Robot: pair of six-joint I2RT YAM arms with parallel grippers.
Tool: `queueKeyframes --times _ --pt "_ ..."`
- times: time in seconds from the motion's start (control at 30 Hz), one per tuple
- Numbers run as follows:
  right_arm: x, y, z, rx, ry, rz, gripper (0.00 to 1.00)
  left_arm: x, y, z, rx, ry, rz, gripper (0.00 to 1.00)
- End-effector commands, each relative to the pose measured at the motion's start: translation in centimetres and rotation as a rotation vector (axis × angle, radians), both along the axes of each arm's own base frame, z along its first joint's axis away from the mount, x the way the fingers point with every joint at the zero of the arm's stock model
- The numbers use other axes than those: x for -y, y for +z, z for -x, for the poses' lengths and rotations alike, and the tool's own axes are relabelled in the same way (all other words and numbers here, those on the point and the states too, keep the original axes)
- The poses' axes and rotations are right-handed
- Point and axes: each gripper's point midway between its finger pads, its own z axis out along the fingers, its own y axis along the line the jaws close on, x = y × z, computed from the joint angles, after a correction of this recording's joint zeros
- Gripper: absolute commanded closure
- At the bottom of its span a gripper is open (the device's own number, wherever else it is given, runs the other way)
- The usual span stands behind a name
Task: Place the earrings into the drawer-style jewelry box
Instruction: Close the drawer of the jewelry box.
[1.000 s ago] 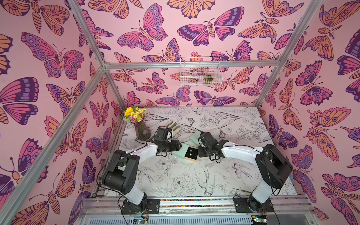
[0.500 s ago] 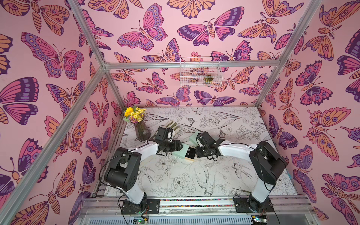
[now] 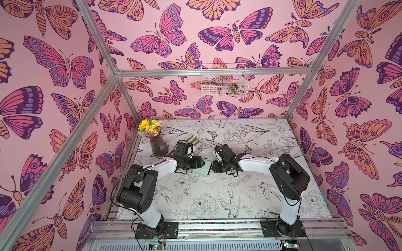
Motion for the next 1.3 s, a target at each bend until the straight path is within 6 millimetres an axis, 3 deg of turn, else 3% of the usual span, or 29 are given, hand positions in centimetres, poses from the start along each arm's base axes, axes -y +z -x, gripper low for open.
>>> queueKeyframes --times 0.0,0.47,0.73,0.83,1.03,1.13,1.27 --pt "-1.9 0.7 -0.4 0.013 0.025 -0.032 0.87 -0.6 0.0 -1.2 0.007 0.054 -0.015 0.24" --pt "-5.3 0.8 -3.3 0.044 0.042 -0.034 0.87 -3.5 -1.0 -4.6 -0.021 0.169 -0.033 0.25" --pt "-4.7 1.4 -3.7 0.071 0.042 0.005 0.86 -4.4 -0.4 -4.7 -0.008 0.185 -0.059 0.15" --pt "-3.6 2.7 -3.5 0.113 0.04 0.034 0.78 -5.0 0.8 -4.3 0.023 0.2 -0.072 0.11" --pt "0.5 6.0 -3.4 0.228 0.016 0.109 0.65 -5.4 4.8 -3.1 0.138 0.197 -0.08 0.08" --pt "3.3 6.4 -4.7 0.252 -0.02 0.156 0.58 -4.2 5.7 -2.5 0.213 0.158 -0.143 0.06" --pt "6.2 5.9 -7.5 0.244 -0.06 0.168 0.46 -1.2 6.3 -1.9 0.279 0.093 -0.149 0.02"
